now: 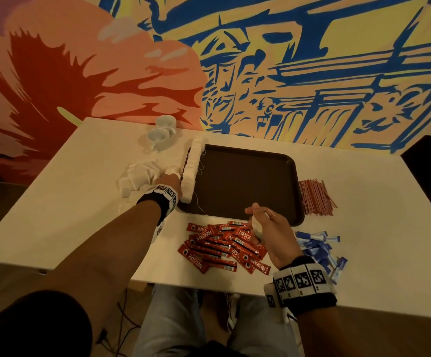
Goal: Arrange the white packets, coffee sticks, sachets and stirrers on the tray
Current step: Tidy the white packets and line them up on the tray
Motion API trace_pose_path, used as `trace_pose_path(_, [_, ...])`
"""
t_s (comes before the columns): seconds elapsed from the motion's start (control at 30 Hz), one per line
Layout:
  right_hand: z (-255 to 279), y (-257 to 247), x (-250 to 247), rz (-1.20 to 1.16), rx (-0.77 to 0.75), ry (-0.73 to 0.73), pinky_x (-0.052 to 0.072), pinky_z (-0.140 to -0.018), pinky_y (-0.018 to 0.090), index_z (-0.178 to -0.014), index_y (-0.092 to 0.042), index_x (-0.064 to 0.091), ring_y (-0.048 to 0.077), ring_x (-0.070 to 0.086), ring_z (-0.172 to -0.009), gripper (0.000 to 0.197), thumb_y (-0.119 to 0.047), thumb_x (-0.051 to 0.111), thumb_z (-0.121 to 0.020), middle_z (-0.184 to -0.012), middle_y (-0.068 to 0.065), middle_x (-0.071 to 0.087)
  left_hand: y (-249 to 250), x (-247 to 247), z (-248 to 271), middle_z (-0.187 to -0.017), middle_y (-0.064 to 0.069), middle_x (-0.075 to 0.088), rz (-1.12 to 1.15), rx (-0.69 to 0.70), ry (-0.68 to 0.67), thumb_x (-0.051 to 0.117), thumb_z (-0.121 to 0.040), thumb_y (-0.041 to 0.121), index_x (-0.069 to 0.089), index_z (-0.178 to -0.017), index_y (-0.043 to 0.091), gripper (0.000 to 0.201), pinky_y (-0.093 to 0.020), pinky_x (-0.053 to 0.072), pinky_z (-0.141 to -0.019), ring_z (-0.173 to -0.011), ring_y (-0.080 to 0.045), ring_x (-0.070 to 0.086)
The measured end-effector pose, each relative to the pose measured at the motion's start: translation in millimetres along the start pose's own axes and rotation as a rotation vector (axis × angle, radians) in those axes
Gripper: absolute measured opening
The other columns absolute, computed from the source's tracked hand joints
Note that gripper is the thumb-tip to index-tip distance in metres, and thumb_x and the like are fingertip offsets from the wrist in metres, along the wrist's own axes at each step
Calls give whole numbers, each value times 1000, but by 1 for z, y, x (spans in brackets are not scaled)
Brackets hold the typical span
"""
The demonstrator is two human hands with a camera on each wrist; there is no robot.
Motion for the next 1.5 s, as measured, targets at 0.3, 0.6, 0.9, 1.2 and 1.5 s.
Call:
trace_pose_path(0.3, [-2, 2, 3, -42, 8, -9, 46, -59, 29, -111, -12, 68, 15, 56, -64, 38, -43, 47, -105, -76, 3, 65, 12, 2, 24, -114, -1, 65, -34, 164, -62, 58, -92, 21, 71, -107, 24, 19, -36, 54, -90, -102, -27, 64])
trace_pose_path(0.6, [5, -5, 9, -70, 20, -54, 46, -51, 26, -112, -12, 69, 12, 61, -63, 49, -51, 39, -105, -72, 4, 64, 10, 8, 41, -122, -4, 66, -132, 214, -135, 57, -95, 26, 70, -118, 25, 27, -32, 50, -92, -109, -26, 63])
trace_pose_path(0.9, [10, -15, 11, -292, 101, -152, 53, -65, 34, -125, -5, 61, 23, 61, -73, 30, -22, 52, -102, -88, 13, 63, 22, -23, 60, -130, 0, 62, 5, 264, -48, 66, -93, 31, 64, -129, 25, 37, -27, 42, -98, -116, -20, 59])
trace_pose_path(1.2, [28, -28, 11, -309, 86, -254, 60, -77, 35, -128, -4, 61, 30, 70, -109, 31, -20, 43, -109, -117, 17, 74, 58, -77, 113, -105, 11, 70, 385, 457, -11, 71, -91, 29, 73, -112, 25, 21, -13, 47, -75, -73, 7, 58])
trace_pose_path(1.5, [46, -32, 14, -121, 2, -285, 52, -51, 23, -117, 1, 70, 17, 67, -68, 44, -38, 57, -101, -104, 24, 75, 81, -105, 181, -99, 2, 74, 640, 615, -297, 76, -87, 32, 73, -115, 23, 29, -18, 53, -79, -89, -8, 68])
Point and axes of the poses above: each hand's wrist, its own z-axis away from the middle knuckle, its own x-axis out of the palm, y = z × x, the point moved 2 cm from there along -z, towards the middle knuckle
